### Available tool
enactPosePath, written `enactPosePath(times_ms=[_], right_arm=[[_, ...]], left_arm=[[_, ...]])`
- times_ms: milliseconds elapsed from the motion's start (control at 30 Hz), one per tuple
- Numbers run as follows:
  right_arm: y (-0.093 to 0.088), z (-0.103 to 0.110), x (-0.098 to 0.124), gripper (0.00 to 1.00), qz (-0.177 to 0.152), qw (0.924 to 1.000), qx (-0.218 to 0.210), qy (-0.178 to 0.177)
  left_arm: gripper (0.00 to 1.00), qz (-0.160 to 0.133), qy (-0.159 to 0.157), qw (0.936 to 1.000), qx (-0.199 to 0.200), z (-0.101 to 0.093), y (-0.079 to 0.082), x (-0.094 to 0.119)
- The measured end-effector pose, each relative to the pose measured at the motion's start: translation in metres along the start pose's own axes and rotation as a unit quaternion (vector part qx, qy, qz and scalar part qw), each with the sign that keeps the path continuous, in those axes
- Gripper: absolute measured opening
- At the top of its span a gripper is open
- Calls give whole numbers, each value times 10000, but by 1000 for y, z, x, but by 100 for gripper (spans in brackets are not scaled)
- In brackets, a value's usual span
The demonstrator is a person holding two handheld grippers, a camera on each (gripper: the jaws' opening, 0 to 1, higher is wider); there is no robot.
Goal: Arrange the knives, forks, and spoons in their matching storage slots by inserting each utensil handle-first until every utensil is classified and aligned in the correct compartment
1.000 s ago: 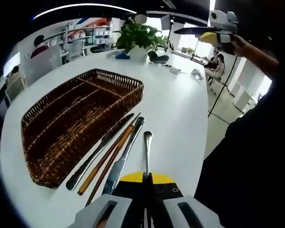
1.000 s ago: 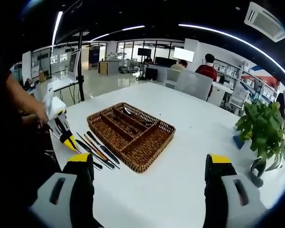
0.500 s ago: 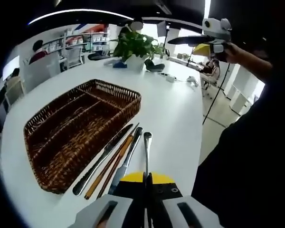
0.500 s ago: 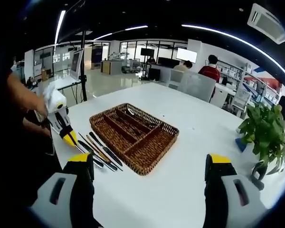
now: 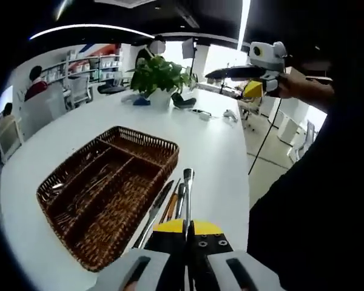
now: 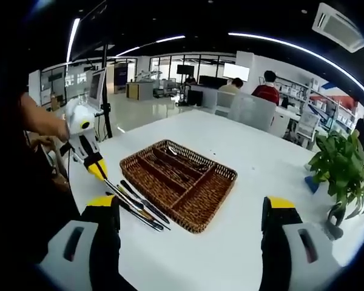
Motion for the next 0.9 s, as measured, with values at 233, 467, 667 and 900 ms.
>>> enactPosePath(times_ms=[233,467,667,900], right_arm=[[-1,8,-8,95,-81,9996,12,261],[4,21,-2,93,-214,9972,188,695],[-8,17,5,90,-172,9965,206,791],[-13,21,9,64,-82,9922,6,1240]], left_arm=[[0,-247,318,9991,-140,-3,25,16],[0,-346,469,9980,-250,-25,42,18],[0,-534,510,9968,-308,-31,59,28],[0,-1036,499,9932,-205,-37,85,35]])
Point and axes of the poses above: the point that each gripper's makers call its tool centre point, and the gripper's own axes: x roughly backward along the fingers, z roughly to its left, y roughly out of its top, the point moved 9 cm from there along x, roughly backward along the fingers, and after that the axes turned 8 degrees about -x, right-handed, at the moved point
